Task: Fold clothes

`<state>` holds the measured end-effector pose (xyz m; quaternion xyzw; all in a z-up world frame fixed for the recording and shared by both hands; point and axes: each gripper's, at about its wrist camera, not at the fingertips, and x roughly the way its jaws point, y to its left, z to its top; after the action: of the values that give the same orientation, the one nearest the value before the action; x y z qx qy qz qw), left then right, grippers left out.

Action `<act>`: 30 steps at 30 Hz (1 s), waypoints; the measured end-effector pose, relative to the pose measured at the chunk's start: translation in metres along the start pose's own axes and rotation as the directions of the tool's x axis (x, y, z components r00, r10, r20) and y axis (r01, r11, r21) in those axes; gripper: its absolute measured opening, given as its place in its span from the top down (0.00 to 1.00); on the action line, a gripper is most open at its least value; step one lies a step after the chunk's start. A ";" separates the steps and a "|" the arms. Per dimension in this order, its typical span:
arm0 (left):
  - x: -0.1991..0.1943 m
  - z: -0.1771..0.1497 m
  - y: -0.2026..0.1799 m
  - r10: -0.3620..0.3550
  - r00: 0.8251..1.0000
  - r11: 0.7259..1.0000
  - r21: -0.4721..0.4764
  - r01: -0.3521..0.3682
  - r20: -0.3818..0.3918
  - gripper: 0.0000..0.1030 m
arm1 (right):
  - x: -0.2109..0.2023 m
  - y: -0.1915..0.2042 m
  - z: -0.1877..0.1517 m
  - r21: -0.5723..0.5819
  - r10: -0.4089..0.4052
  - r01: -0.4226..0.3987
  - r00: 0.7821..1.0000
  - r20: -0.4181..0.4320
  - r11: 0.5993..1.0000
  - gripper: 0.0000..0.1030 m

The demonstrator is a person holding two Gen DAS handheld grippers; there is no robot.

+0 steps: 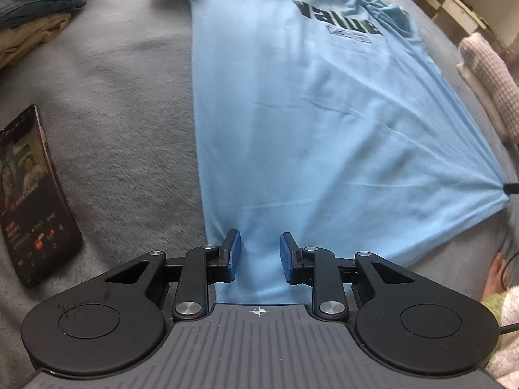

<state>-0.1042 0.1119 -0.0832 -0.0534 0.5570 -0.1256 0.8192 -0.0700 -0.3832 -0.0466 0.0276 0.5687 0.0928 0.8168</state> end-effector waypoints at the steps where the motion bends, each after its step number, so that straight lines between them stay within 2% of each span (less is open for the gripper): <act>1: 0.000 -0.001 0.001 -0.008 1.000 1.000 -0.004 0.008 -0.004 0.75 | -0.005 -0.001 -0.001 -0.003 -0.009 0.009 1.000 -0.007 1.000 0.99; 4: 0.002 -0.004 0.005 -0.025 1.000 0.999 -0.023 0.024 -0.014 0.75 | -0.001 -0.001 -0.002 -0.008 -0.038 0.038 0.998 -0.041 0.999 0.99; 8: 0.002 -0.001 0.008 -0.043 0.999 0.999 -0.014 0.043 -0.013 0.75 | 0.030 0.001 -0.001 -0.035 -0.081 0.078 0.991 -0.105 0.996 0.99; 10: -0.006 0.003 0.010 -0.054 0.999 0.999 -0.004 0.054 -0.001 0.75 | 0.031 -0.002 0.004 -0.022 -0.073 0.071 0.989 -0.129 0.997 0.97; 12: -0.015 0.004 0.011 -0.058 0.998 0.998 0.007 0.058 0.029 0.75 | 0.018 -0.001 0.015 -0.034 -0.096 0.092 0.985 -0.146 0.995 0.86; 13: -0.019 0.006 0.012 -0.062 0.997 0.998 0.011 0.061 0.044 0.75 | 0.007 0.002 0.021 -0.062 -0.144 0.137 0.981 -0.134 0.989 0.81; 15: -0.023 0.011 0.013 -0.068 0.995 0.998 0.018 0.067 0.074 0.75 | -0.015 0.011 0.035 -0.112 -0.183 0.173 0.979 -0.086 0.979 0.81; 17: -0.019 0.021 0.010 -0.072 0.992 0.997 0.025 0.069 0.100 0.75 | -0.035 0.024 0.056 -0.129 -0.138 0.135 0.990 -0.015 0.982 0.81; 19: -0.009 0.032 0.005 -0.066 0.990 0.997 0.037 0.062 0.123 0.75 | -0.042 0.052 0.081 -0.177 -0.043 0.052 0.997 0.057 0.983 0.81; 21: 0.002 0.042 0.000 -0.061 0.986 0.998 0.033 0.057 0.155 0.75 | -0.036 0.088 0.105 -0.258 0.066 -0.039 0.993 0.097 0.965 0.81; 24: 0.020 0.055 0.000 -0.082 0.977 0.995 -0.035 0.091 0.199 0.75 | -0.011 0.158 0.142 -0.387 0.227 -0.174 0.969 0.095 0.906 0.81; 25: 0.024 0.056 -0.001 -0.064 0.973 0.996 -0.044 0.075 0.221 0.75 | 0.001 0.186 0.156 -0.425 0.269 -0.210 0.960 0.083 0.880 0.81; 28: 0.034 0.059 -0.001 -0.009 0.959 0.997 -0.073 0.031 0.283 0.75 | 0.041 0.258 0.196 -0.498 0.346 -0.281 0.937 0.040 0.820 0.81; 30: 0.037 0.056 0.001 -0.011 0.954 0.996 -0.086 0.039 0.298 0.75 | 0.068 0.298 0.216 -0.504 0.359 -0.309 0.933 0.001 0.806 0.81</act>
<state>-0.0397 0.0998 -0.0953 -0.1158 0.4319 -0.1011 0.8887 0.1191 -0.0653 0.0117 -0.0789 0.4715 0.3766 0.7935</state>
